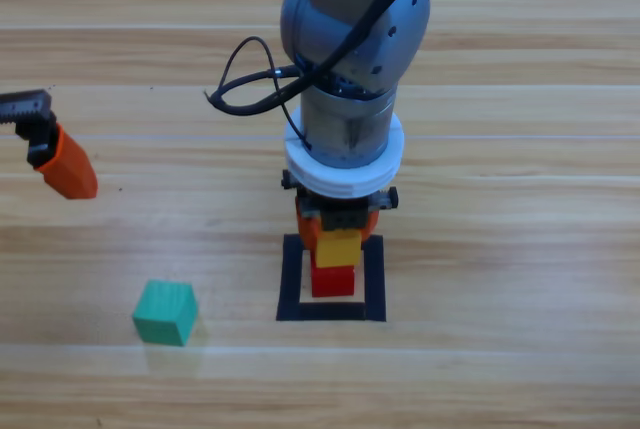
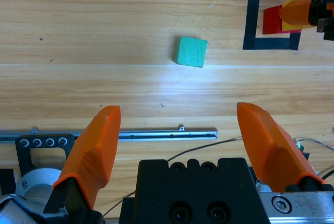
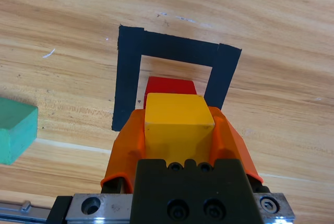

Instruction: Stack the blocks in the rectangular block: red at the bottom, yellow in the middle, green on top

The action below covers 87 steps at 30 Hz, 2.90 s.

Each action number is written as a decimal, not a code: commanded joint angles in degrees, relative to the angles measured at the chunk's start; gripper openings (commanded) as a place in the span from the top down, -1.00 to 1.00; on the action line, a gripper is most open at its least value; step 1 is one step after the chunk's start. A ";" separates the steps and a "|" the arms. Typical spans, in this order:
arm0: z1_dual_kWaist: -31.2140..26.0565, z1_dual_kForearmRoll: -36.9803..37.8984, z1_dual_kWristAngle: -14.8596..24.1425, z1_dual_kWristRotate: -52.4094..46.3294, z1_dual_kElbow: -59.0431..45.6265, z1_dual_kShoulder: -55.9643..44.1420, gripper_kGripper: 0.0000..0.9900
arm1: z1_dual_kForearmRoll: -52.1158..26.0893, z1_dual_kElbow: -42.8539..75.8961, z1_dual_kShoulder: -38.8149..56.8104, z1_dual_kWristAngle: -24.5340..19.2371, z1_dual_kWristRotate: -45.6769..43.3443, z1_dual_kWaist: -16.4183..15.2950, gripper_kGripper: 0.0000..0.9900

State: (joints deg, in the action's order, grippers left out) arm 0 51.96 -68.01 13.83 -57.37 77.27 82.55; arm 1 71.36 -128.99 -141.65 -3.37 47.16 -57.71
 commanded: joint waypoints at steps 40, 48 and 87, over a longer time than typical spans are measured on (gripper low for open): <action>0.33 0.95 -0.38 0.68 -1.33 -0.55 -0.91 | 2.64 -2.67 -3.55 -0.50 0.57 -2.41 -1.00; 0.33 1.12 -0.29 0.24 -0.98 -0.37 -0.91 | 2.82 0.06 10.51 -2.78 -2.95 -3.29 -1.00; -4.68 33.03 -3.72 7.97 -17.94 26.88 -0.91 | -52.38 79.16 56.92 14.27 -38.28 13.41 -1.00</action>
State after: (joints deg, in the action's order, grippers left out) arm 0 48.99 -36.75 10.21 -50.48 60.71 106.68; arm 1 18.94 -51.42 -83.90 9.87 10.48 -45.55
